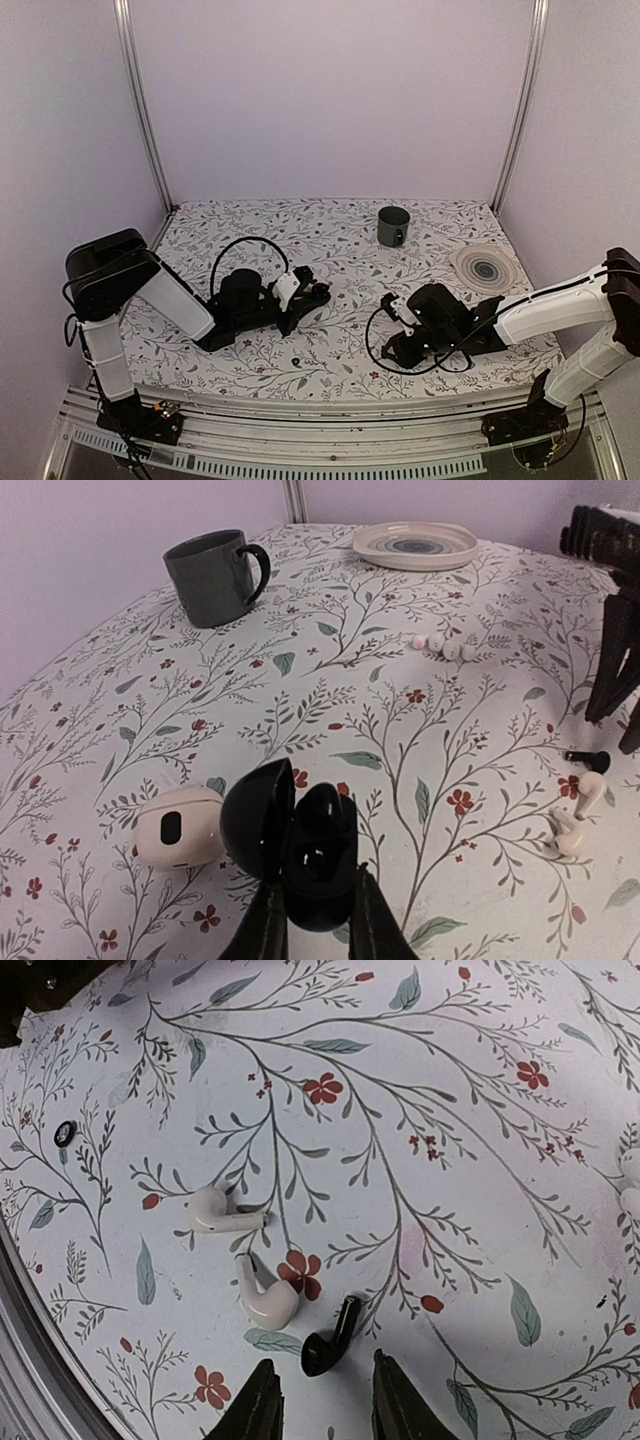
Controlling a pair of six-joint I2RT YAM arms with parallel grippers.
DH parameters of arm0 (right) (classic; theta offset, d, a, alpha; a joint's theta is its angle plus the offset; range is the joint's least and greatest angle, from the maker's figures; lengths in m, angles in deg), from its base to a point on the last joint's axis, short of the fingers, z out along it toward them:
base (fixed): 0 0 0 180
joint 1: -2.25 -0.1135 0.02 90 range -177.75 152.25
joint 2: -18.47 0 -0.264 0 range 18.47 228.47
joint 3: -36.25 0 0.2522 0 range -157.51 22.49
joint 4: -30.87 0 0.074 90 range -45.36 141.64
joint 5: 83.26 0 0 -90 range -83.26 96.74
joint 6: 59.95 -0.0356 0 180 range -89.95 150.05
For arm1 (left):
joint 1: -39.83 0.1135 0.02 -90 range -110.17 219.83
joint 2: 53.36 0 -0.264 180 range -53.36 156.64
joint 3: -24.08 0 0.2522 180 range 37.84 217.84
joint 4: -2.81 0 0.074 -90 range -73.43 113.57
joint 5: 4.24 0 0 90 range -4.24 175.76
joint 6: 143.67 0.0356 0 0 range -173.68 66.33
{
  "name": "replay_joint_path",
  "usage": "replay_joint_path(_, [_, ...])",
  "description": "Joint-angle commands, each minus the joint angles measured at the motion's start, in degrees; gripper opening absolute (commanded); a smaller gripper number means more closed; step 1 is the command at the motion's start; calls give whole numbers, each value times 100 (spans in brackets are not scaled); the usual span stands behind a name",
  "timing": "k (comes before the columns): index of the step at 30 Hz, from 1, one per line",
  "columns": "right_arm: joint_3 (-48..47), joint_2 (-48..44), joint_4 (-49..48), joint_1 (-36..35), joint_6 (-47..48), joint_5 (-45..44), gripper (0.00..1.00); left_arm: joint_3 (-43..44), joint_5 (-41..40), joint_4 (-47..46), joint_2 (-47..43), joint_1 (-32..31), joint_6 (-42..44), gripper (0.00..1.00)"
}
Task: Insert the wireless bluetooth earbuds into the charging case
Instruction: Pick up the left earbud from the center of the board.
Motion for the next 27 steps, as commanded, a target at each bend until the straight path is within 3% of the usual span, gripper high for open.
replay_joint_path(1, [-54, 242, -227, -175, 135, -198, 33, 60, 30, 18, -232, 35, 41, 0])
replay_joint_path(7, [-110, 425, -230, -372, 276, -409, 33, 60, 20, 66, -286, 34, 66, 0])
replay_joint_path(15, [-562, 1343, 340, -735, -36, -1354, 28, 72, 3, 141, -371, 38, 160, 0])
replay_joint_path(20, [-616, 1399, 521, -762, -353, -1630, 20, 58, 4, 150, -422, 36, 199, 0])
replay_joint_path(23, [-644, 1301, 567, -753, -382, -1686, 9, 62, 4, 150, -417, 34, 202, 0])
replay_joint_path(27, [-739, 1052, 572, -561, -320, -1266, 5, 74, 27, 141, -418, 39, 198, 0])
